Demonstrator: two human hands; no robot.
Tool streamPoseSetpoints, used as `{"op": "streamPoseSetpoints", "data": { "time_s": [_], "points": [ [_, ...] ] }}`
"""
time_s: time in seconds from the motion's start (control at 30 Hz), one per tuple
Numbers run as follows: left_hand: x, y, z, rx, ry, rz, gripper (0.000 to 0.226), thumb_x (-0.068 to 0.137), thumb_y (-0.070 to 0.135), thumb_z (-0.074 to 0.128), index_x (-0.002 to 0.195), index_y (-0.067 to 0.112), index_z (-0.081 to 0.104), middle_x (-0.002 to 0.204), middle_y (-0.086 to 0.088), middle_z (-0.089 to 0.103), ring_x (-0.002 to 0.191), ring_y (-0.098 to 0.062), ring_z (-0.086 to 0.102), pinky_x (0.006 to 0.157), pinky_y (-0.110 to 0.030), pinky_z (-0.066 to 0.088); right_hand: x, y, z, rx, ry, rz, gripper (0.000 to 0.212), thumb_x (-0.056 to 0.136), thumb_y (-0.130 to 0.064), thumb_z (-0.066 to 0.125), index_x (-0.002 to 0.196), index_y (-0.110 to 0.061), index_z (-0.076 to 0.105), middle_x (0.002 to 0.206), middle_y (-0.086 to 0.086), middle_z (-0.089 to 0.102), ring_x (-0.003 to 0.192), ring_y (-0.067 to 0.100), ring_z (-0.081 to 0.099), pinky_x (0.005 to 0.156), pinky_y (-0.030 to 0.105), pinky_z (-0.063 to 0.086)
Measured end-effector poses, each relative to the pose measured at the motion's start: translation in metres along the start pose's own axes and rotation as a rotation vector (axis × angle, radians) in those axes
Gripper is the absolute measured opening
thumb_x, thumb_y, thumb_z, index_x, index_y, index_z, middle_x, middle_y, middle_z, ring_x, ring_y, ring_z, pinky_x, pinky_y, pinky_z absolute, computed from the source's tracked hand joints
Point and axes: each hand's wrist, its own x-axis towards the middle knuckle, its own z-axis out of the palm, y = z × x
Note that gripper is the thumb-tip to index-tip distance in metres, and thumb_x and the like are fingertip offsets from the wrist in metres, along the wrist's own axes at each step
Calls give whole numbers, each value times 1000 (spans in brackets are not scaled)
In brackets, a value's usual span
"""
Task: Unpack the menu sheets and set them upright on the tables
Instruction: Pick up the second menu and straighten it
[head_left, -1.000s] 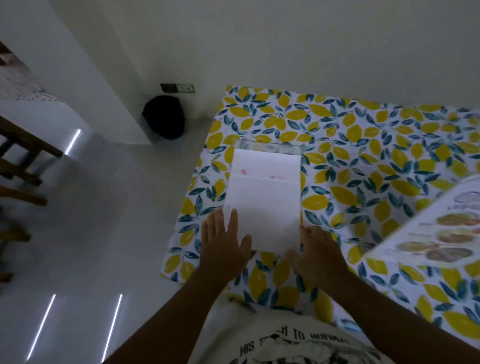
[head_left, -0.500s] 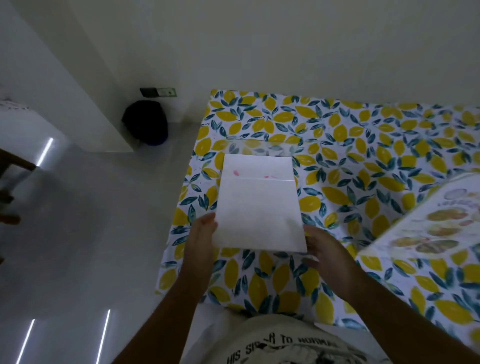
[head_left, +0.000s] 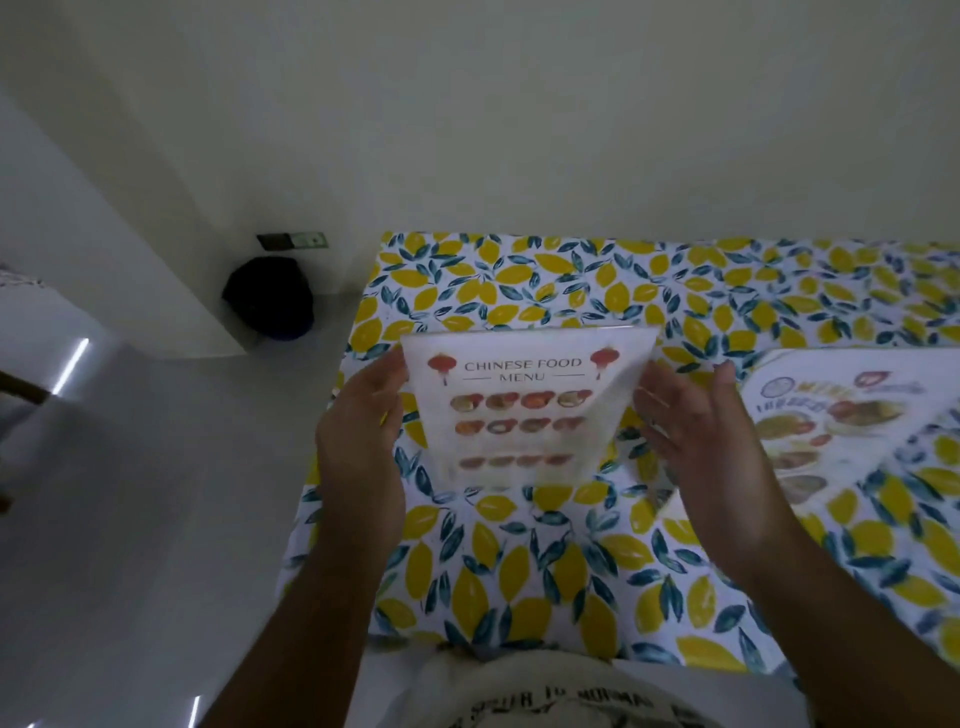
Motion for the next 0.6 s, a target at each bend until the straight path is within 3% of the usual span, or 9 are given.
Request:
{"op": "streamPoseSetpoints", "data": {
  "time_s": [0.17,0.3,0.4,0.5,0.6],
  "points": [
    [-19,-21,1,28,-62,2,36,91,19,51,122,11,67,121,1,73,115,-15,66,94,-35,51,-13,11,-16,-30,35,-1,79,78,-83,29,131,-34,61,134,-16,63,129,8,53,115,41,30],
    [-28,-22,8,-35,-78,41,42,87,22,51,123,7,66,117,0,75,112,-16,68,82,-24,55,-19,14,-18,-51,48,-48,79,70,-88,34,124,-39,65,127,-18,67,121,3,59,110,37,36],
    [-26,-20,9,-28,-124,92,36,87,21,50,116,10,68,110,3,77,108,-15,70,81,-22,55,-18,12,-17,-41,50,-77,77,66,-90,37,118,-41,68,127,-17,67,121,4,59,107,37,37],
    [-24,-21,10,-30,-118,104,32,89,16,53,115,6,68,106,5,78,107,-15,70,80,-21,56,-12,12,-22,-45,62,-93,89,63,-92,40,125,-34,64,132,-11,65,125,9,57,109,39,37],
    [-22,-24,11,-10,-106,106,31,97,6,47,122,0,64,110,4,76,107,-14,70,78,-20,55,-6,13,-24,-43,63,-73,81,75,-85,35,128,-30,63,135,-9,63,129,11,54,115,45,32]
  ]
}}
